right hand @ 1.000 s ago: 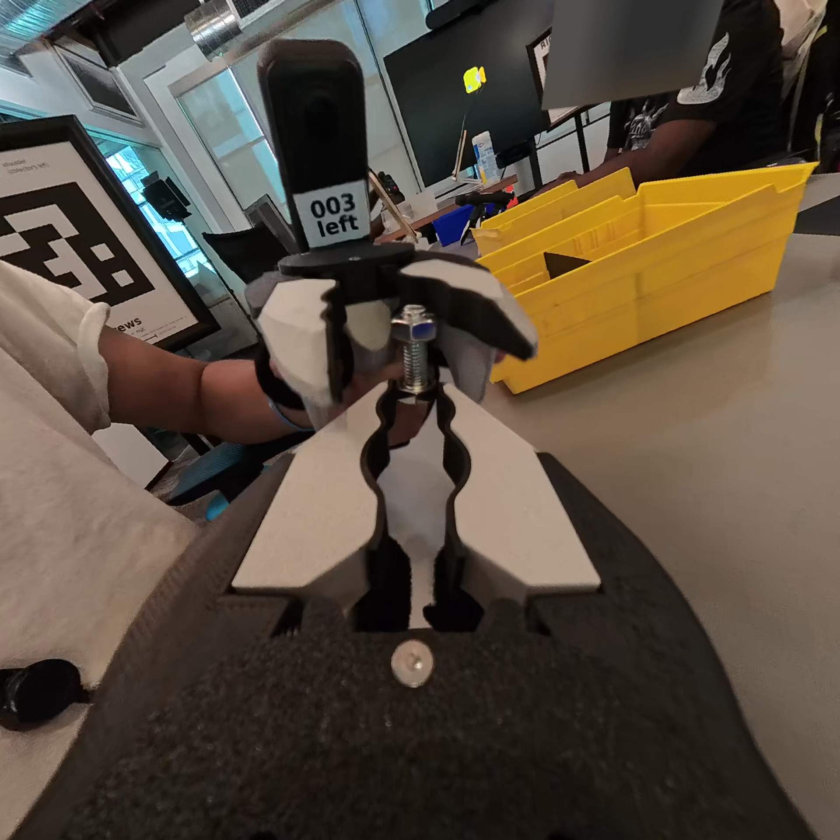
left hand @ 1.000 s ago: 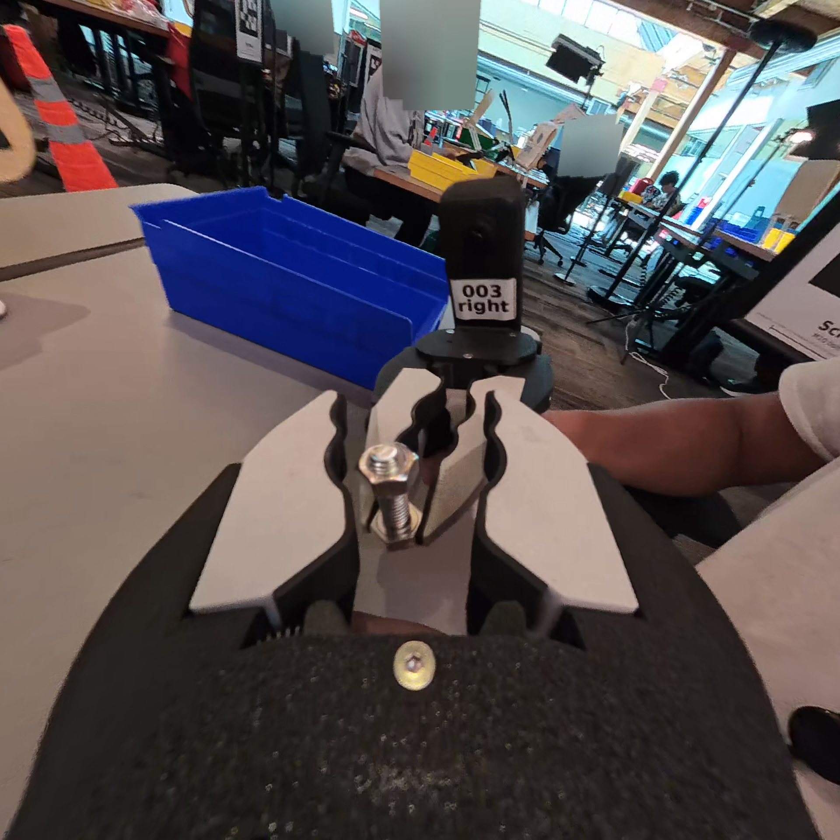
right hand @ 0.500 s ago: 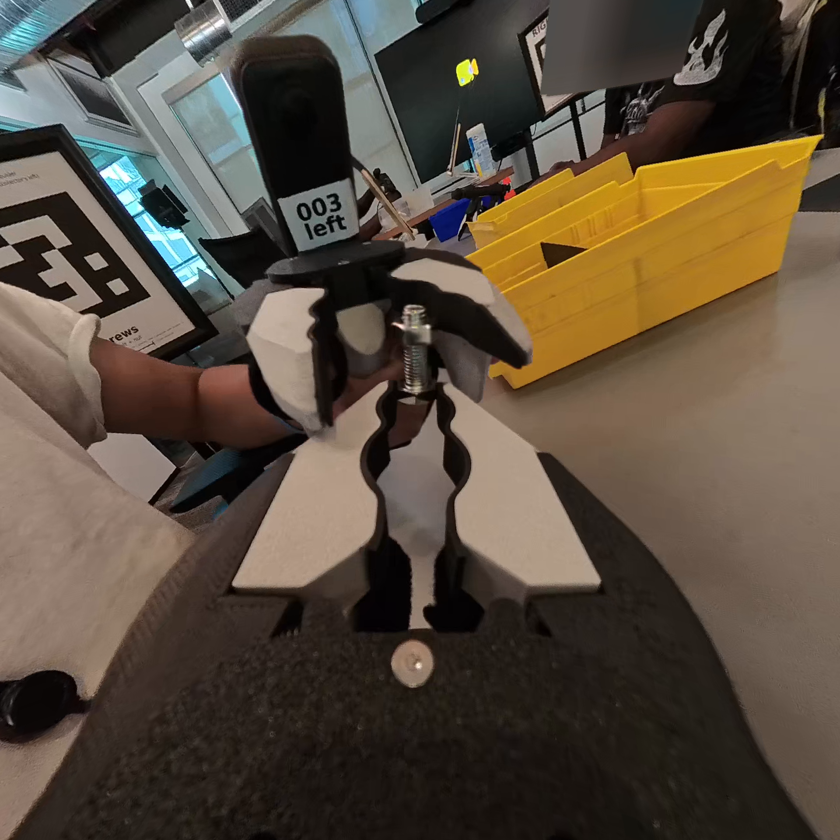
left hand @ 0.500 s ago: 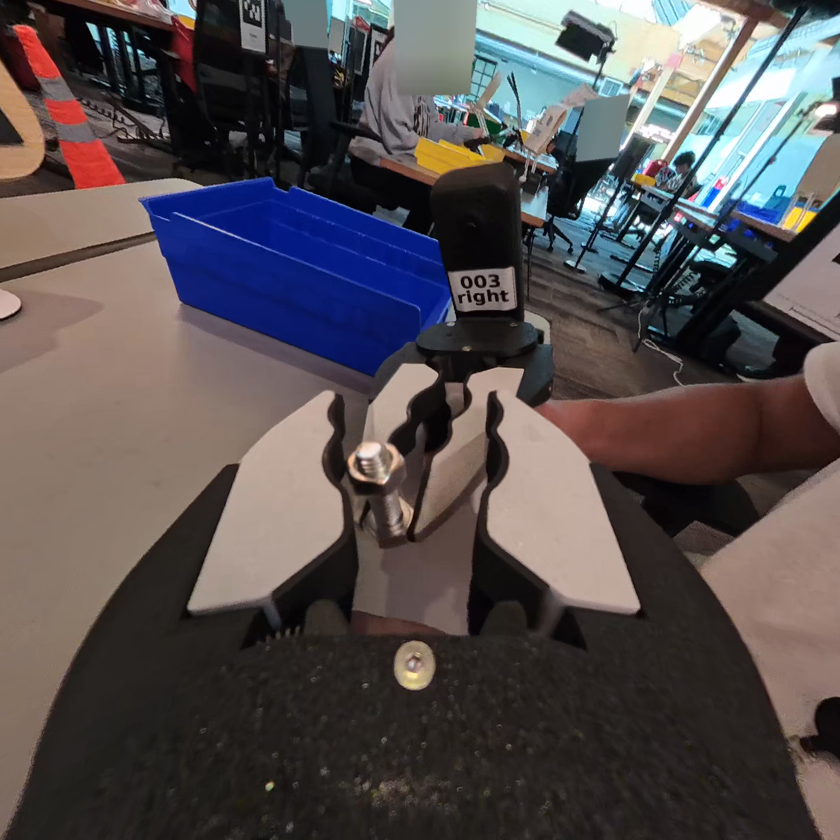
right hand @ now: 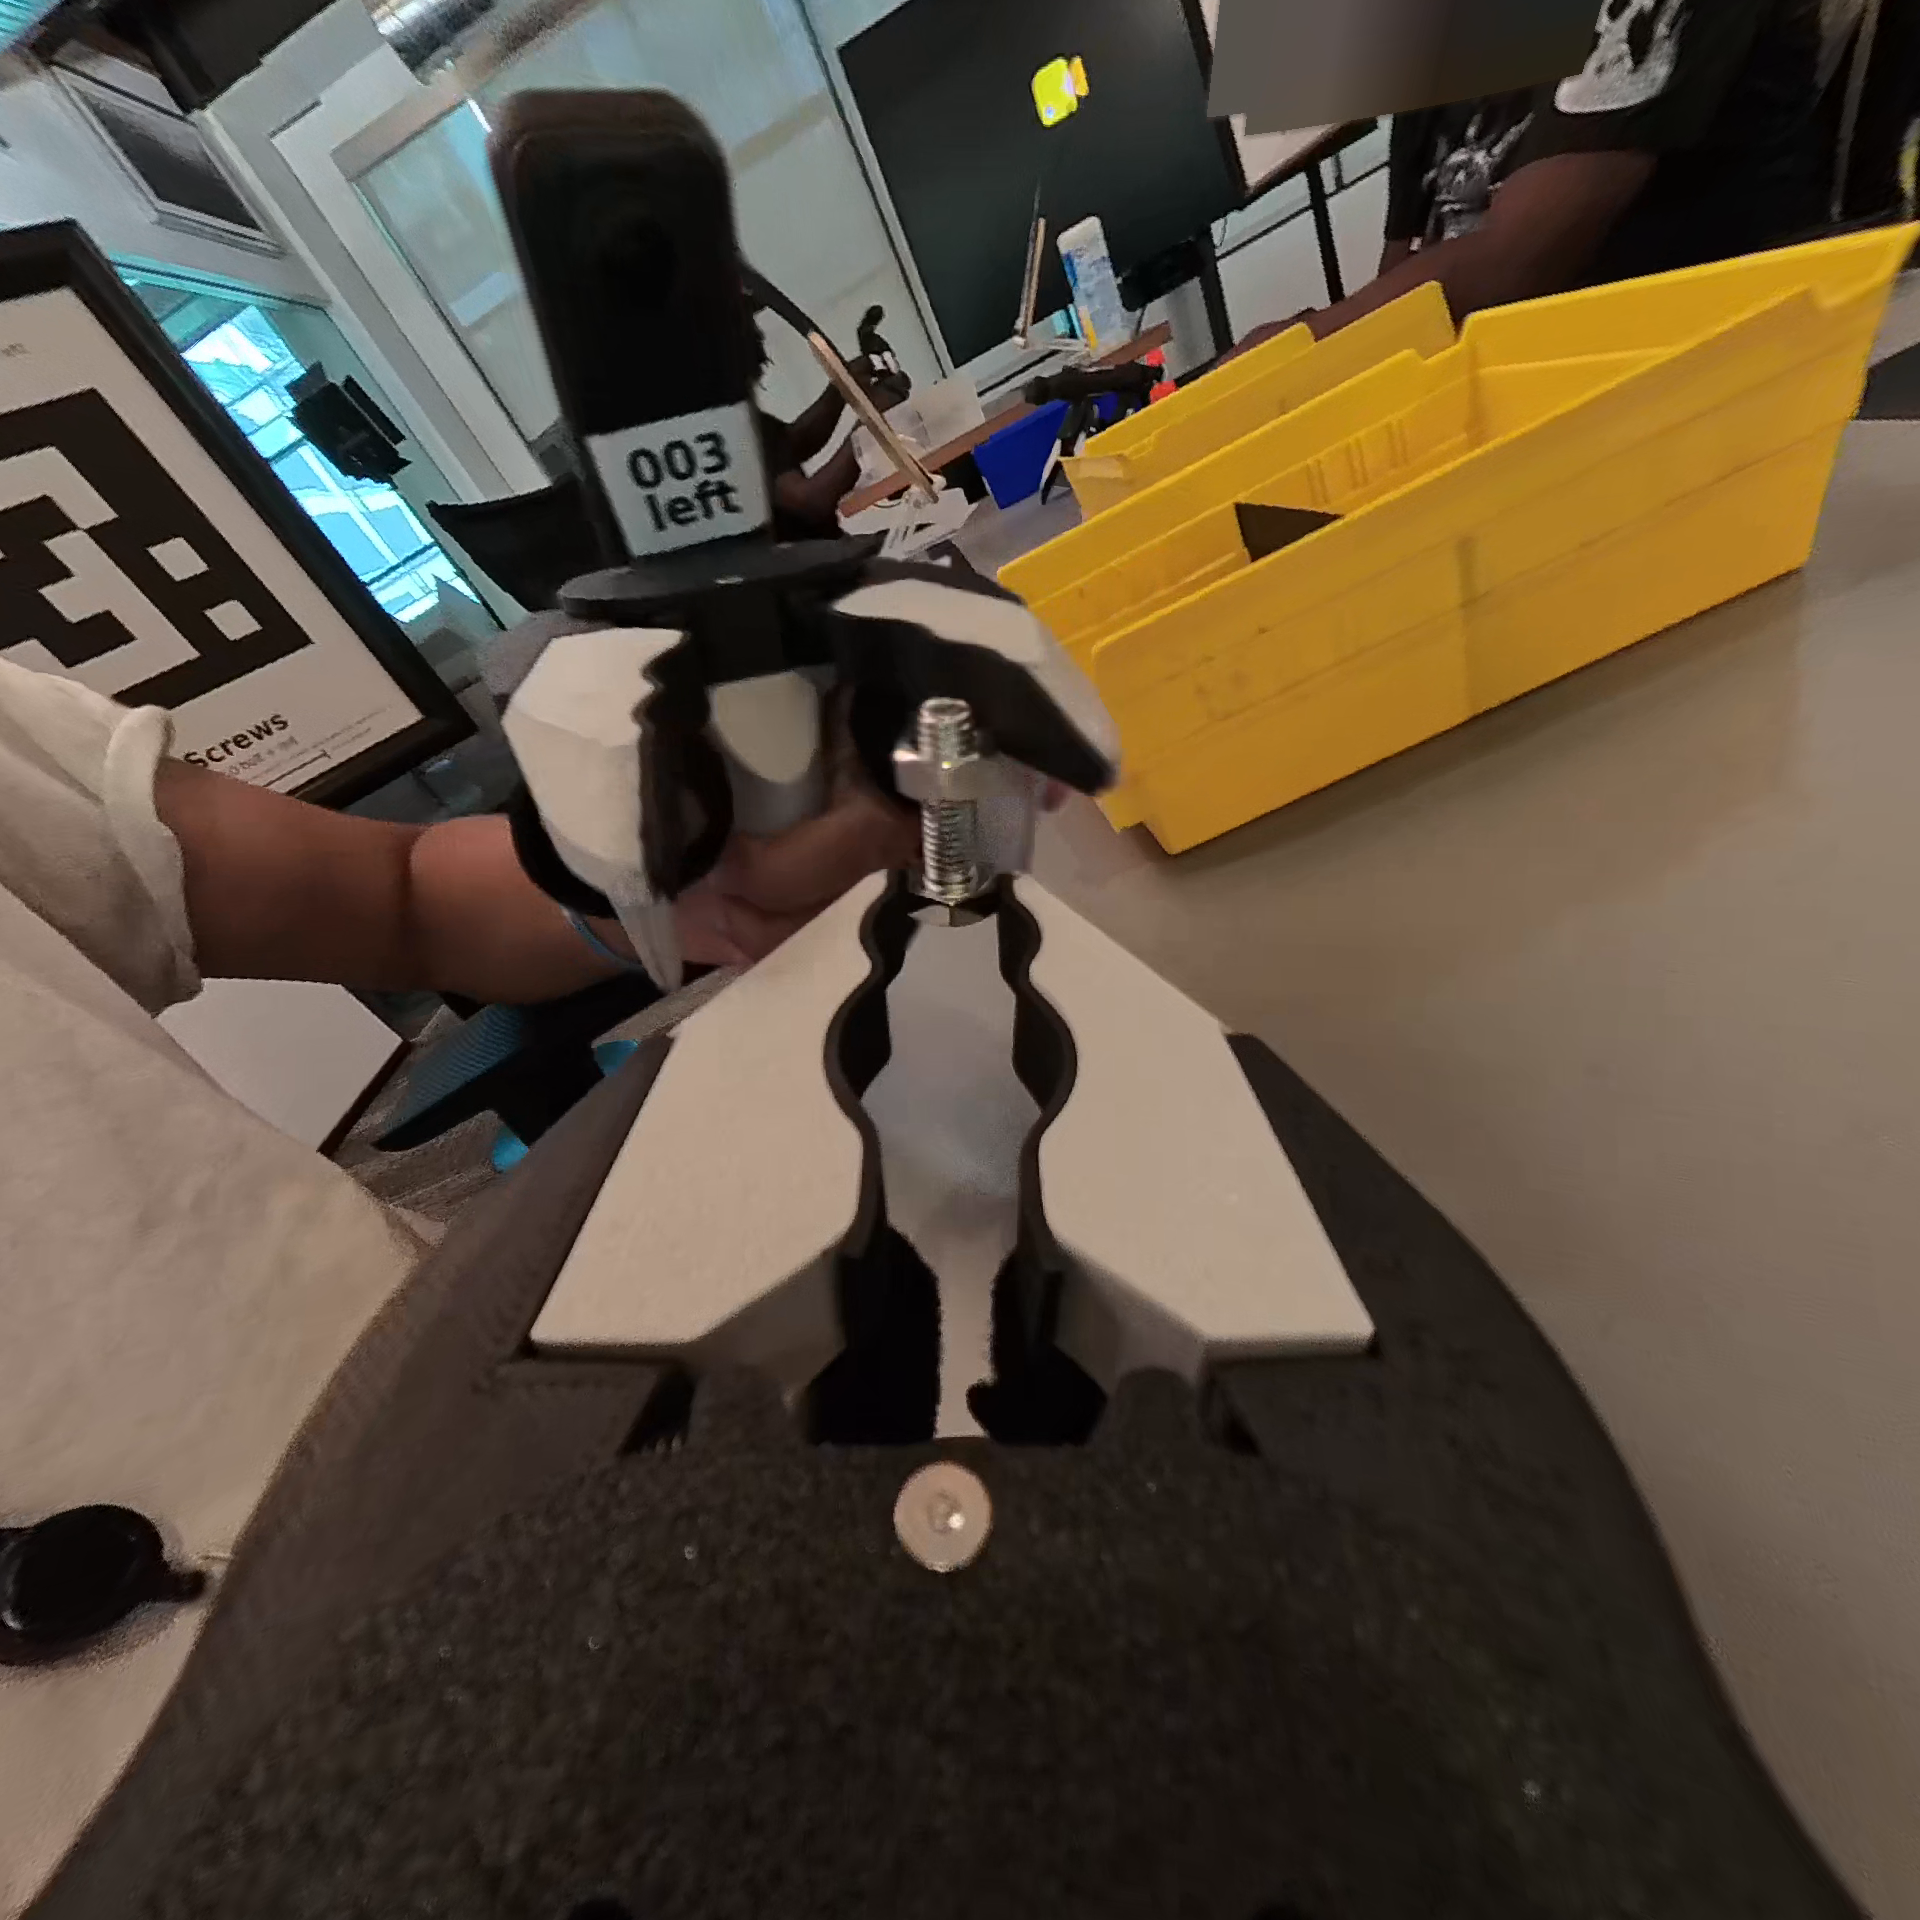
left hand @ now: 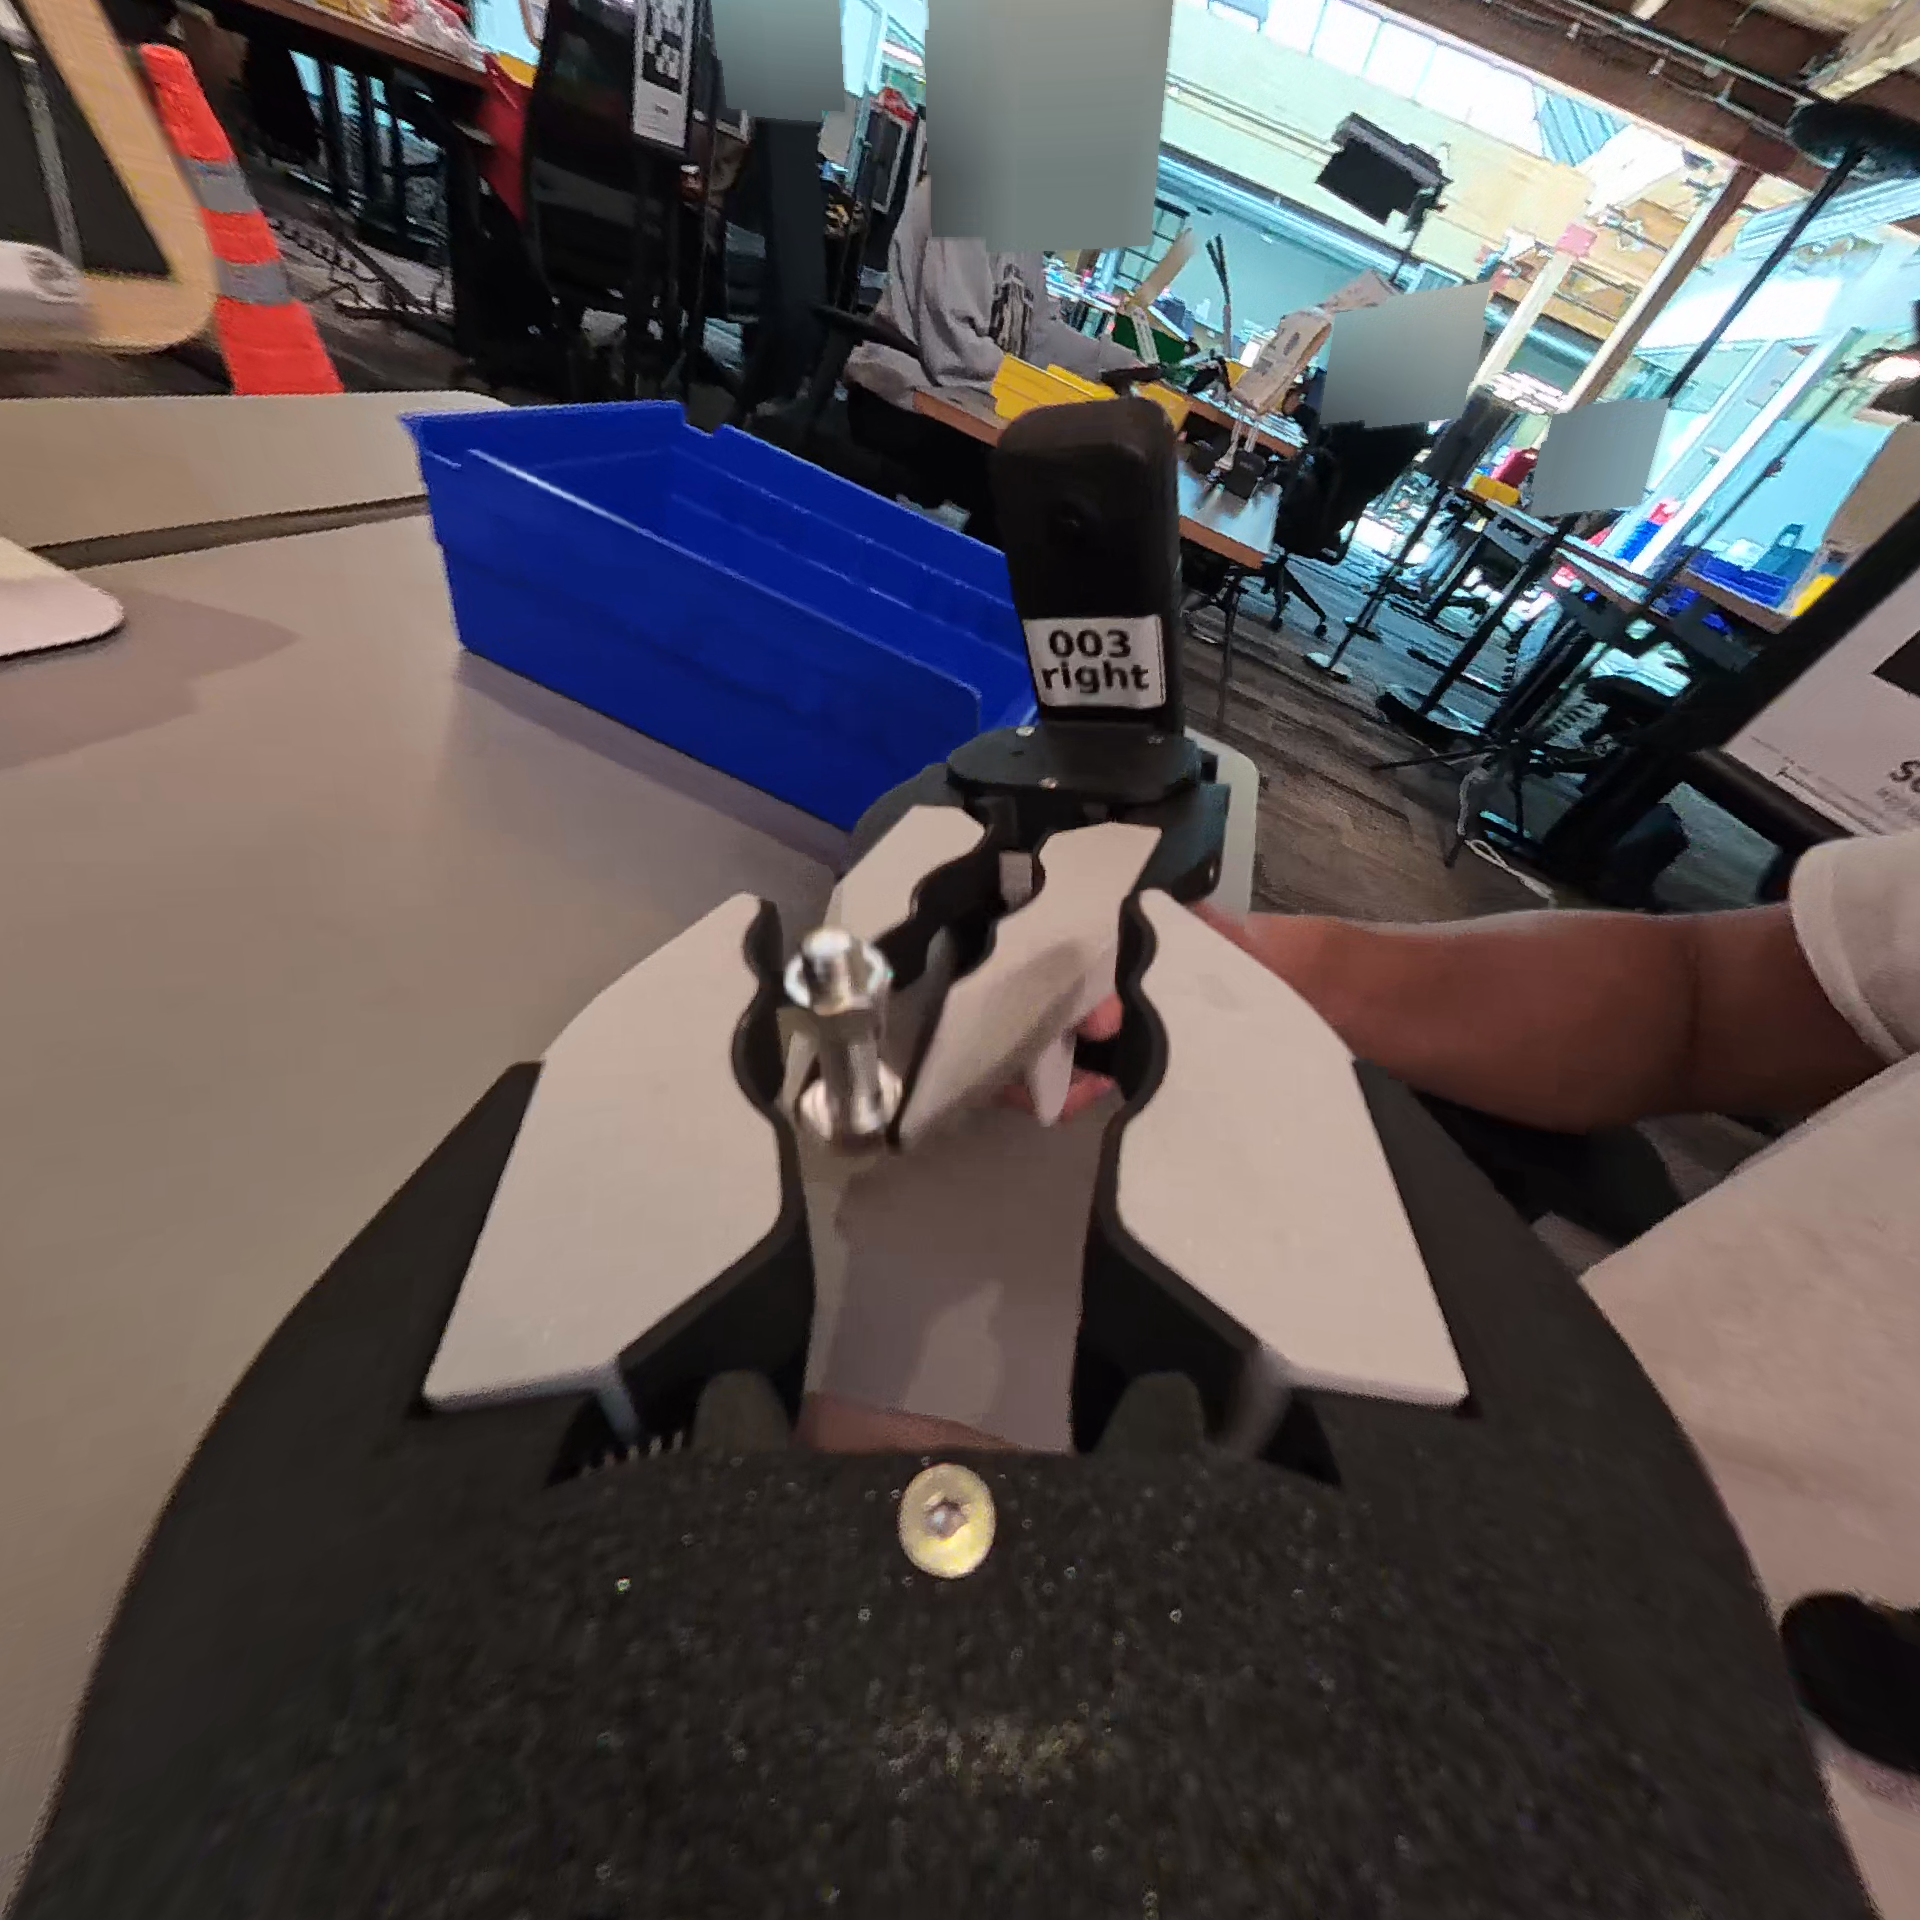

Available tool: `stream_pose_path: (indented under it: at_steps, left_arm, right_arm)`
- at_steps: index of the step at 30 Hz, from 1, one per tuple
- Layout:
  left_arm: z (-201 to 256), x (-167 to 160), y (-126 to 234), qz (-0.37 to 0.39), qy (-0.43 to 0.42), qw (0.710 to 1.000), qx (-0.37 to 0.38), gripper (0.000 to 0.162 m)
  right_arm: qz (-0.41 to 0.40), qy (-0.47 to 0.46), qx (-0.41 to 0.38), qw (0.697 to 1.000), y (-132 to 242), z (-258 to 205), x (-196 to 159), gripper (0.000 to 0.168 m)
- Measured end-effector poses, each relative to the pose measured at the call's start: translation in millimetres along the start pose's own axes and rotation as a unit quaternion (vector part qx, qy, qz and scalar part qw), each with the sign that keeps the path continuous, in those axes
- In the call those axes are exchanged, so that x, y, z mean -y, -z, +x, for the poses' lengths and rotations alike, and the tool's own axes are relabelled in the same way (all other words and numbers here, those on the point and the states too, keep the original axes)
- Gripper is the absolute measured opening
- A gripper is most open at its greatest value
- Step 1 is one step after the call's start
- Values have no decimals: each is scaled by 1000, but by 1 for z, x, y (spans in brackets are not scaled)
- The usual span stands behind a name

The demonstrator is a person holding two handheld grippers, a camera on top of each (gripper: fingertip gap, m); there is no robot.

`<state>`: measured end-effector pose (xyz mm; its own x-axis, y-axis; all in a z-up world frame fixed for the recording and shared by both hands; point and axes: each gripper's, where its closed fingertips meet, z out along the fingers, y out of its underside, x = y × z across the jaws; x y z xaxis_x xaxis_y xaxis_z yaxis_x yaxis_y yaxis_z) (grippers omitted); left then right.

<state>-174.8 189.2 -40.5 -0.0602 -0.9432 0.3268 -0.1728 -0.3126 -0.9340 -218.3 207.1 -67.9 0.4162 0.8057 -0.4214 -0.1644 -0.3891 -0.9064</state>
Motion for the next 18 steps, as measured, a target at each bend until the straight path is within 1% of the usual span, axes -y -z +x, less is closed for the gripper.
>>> stream_pose_path:
  at_steps: [2,4,8,11,13,16,18]
  left_arm:
    - [2,2,-12,-8,3,1000,-17,62]
    - [-1,6,-15,-9,-1,1000,-18,61]
    - [-9,11,7,1,-8,1000,11,60]
    - [-8,-3,26,-1,0,1000,26,58]
    - [-3,-12,31,0,3,999,32,58]
    - [3,-12,24,2,1,1000,25,56]
    - [5,-10,11,-4,3,1000,12,62]
  right_arm:
    - [4,5,5,1000,-2,-6,2,16]
    - [3,4,6,1000,-1,-7,2,17]
    - [9,-2,-6,1000,8,0,2,17]
    - [6,0,-14,1000,12,4,3,17]
    - [-8,8,-22,1000,12,6,-1,16]
    - [-25,16,-24,999,8,6,-7,17]
    - [-20,14,-11,1000,3,0,-6,17]
